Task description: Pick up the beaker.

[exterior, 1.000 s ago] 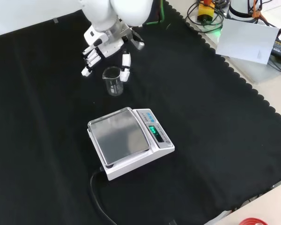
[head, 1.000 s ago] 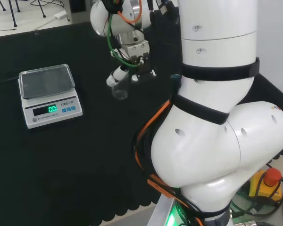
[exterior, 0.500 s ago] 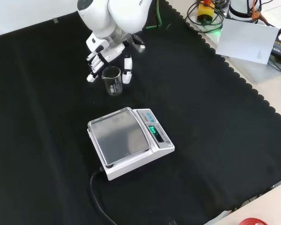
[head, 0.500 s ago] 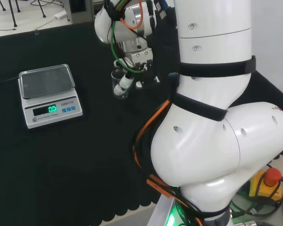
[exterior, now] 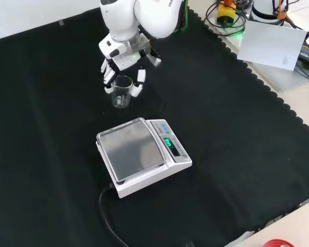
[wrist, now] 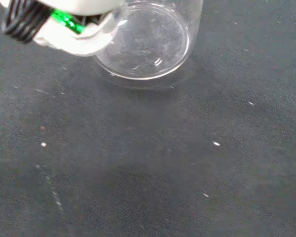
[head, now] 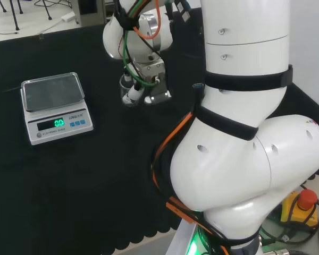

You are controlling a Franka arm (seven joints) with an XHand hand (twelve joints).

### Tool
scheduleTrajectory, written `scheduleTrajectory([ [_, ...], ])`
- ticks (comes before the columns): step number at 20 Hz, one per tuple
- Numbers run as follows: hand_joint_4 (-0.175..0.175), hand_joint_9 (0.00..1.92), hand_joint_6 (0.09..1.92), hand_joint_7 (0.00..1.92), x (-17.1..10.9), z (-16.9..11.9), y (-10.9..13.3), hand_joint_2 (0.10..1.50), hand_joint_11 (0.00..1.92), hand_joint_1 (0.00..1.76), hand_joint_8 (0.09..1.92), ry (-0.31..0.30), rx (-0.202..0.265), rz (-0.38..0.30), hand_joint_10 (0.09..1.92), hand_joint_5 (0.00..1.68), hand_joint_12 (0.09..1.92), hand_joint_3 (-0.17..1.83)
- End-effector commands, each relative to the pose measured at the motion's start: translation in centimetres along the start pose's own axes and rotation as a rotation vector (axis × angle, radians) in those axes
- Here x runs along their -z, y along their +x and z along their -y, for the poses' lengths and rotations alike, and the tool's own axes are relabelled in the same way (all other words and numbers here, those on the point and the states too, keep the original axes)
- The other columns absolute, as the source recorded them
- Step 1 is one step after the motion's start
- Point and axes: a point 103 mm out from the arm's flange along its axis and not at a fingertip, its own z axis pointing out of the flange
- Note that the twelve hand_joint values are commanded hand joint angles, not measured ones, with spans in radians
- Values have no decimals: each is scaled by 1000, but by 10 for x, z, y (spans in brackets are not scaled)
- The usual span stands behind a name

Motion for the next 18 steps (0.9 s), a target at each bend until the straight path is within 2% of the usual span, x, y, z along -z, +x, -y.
scheduleTrajectory([
  [1, 136, 1126, 1129, 909, 0, -3, 10, 619, 837, 1022, 1038, -4, 10, 8, 596, 725, 1201, 653],
  [9, 139, 1170, 1113, 957, 63, 4, 14, 621, 860, 1036, 1047, -73, 36, 27, 579, 785, 1189, 669],
  [12, 139, 1177, 1111, 963, 85, 5, 23, 620, 861, 1038, 1048, -96, 49, 32, 579, 791, 1188, 671],
  [15, 139, 1180, 1109, 966, 100, 4, 41, 619, 862, 1040, 1047, -112, 90, 53, 577, 795, 1188, 673],
  [18, 169, 1185, 1014, 971, 114, 0, 63, 866, 862, 1040, 1049, -124, 123, 53, 574, 975, 1192, 396],
])
